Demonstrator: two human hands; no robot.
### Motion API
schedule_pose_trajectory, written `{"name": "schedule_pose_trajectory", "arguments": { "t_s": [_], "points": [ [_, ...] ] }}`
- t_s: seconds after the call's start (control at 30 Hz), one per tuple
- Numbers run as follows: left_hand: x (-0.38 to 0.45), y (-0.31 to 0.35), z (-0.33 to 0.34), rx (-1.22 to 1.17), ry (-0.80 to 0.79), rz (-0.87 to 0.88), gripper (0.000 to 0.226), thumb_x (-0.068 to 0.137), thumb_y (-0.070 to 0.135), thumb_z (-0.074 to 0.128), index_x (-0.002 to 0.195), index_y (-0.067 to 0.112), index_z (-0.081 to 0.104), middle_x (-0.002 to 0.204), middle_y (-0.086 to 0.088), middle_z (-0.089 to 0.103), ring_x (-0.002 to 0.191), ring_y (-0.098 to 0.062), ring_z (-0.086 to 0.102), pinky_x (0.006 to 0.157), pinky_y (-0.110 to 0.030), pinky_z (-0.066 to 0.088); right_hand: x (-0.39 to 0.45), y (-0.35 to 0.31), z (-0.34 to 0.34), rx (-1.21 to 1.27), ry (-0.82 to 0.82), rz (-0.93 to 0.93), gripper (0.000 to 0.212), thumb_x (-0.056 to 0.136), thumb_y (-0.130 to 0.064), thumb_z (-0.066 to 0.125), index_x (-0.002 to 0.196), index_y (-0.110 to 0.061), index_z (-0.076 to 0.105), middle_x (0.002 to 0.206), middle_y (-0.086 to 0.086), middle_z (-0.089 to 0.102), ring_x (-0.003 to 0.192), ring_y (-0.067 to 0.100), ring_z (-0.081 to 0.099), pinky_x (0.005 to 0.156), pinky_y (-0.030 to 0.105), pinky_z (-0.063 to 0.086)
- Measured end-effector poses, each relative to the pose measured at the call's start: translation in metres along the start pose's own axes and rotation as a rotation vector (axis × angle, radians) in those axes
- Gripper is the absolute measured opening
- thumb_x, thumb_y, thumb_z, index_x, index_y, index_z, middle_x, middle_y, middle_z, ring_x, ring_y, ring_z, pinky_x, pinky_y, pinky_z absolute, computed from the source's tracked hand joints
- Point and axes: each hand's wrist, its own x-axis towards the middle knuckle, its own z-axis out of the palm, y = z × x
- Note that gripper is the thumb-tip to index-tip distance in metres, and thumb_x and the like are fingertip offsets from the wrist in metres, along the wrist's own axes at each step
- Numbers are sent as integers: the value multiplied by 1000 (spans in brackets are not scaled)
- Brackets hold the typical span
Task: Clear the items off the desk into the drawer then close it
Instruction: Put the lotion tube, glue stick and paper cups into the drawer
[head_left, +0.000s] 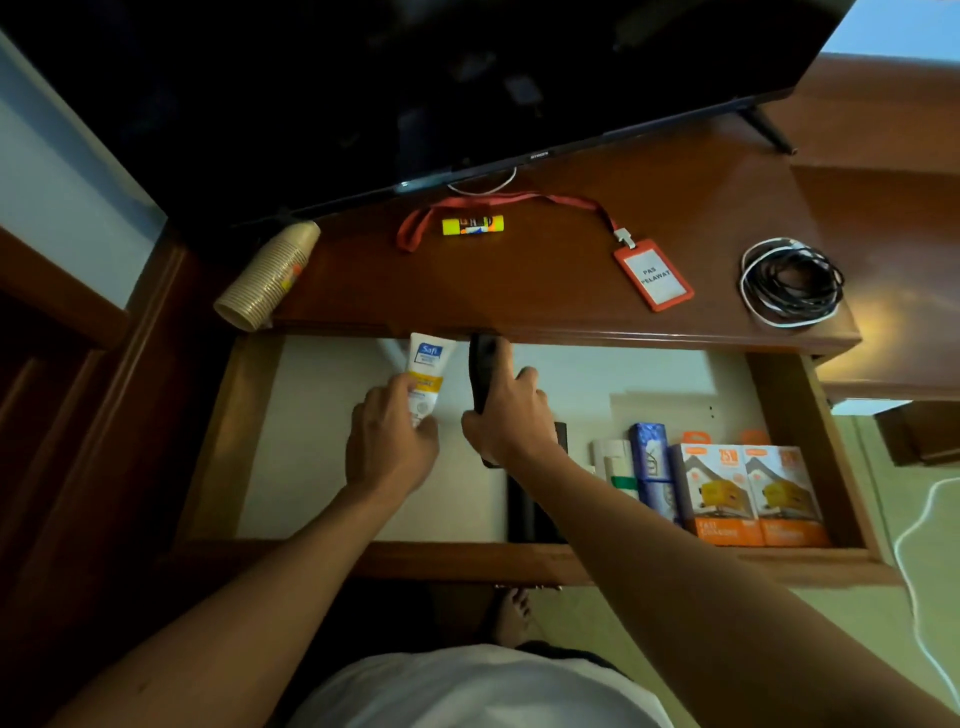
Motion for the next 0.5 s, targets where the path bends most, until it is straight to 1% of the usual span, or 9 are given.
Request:
{"name": "schedule_pose_trajectory", "arguments": {
  "t_s": [0.07,0.1,0.2,0.27,0.3,0.4,0.43,0.5],
  "points": [
    [-12,-3,12,47,-61,-22,45,85,32,69,124,25,48,116,-10,59,102,-33,56,75,-42,52,-6,16,11,-66,-86,39,103,80,-23,72,154,-37,2,128,19,41,106,47,56,74,48,56],
    [-17,-3,18,69,-103,-44,44,85,33,68,123,25,47,116,-9,58,102,-33,56,76,-42,52,-8,23,17,-100,-132,57,106,79,-23,72,154,-39,-1,131,21,39,105,49,57,75,49,57],
    [-24,-6,36,123,-262,-170,45,85,36,68,122,25,46,120,-12,58,107,-36,58,84,-43,52,-13,37,35,-172,-264,92,112,81,-24,73,155,-40,-9,143,29,29,109,50,57,86,52,56],
    [-27,-11,45,144,-356,-247,52,84,38,70,126,24,44,121,-14,59,109,-37,59,86,-43,53,-15,41,46,-186,-318,102,114,81,-24,75,156,-39,-9,147,31,25,112,48,58,88,51,56],
    [-28,-13,49,144,-388,-269,56,82,38,72,127,23,43,122,-15,58,110,-37,59,87,-43,53,-15,41,52,-191,-334,100,113,81,-25,76,157,-37,-7,147,31,25,113,48,57,89,50,55],
    [-28,-20,55,95,-414,-295,65,78,36,78,128,18,42,122,-17,57,111,-39,59,85,-40,49,-13,37,65,-245,-362,83,105,82,-31,78,158,-25,6,140,28,33,118,47,54,93,48,53],
    [-28,-20,55,76,-418,-294,66,77,36,80,128,16,42,122,-17,57,111,-39,59,83,-39,47,-12,36,67,-266,-366,87,105,82,-32,79,158,-23,6,139,27,33,119,47,53,93,48,52],
    [-23,-22,54,45,-437,-280,66,76,36,82,126,16,43,122,-16,58,111,-36,59,82,-37,46,-8,33,67,-295,-374,102,110,84,-30,78,159,-24,-1,141,29,31,118,46,53,91,47,52]
  ]
}}
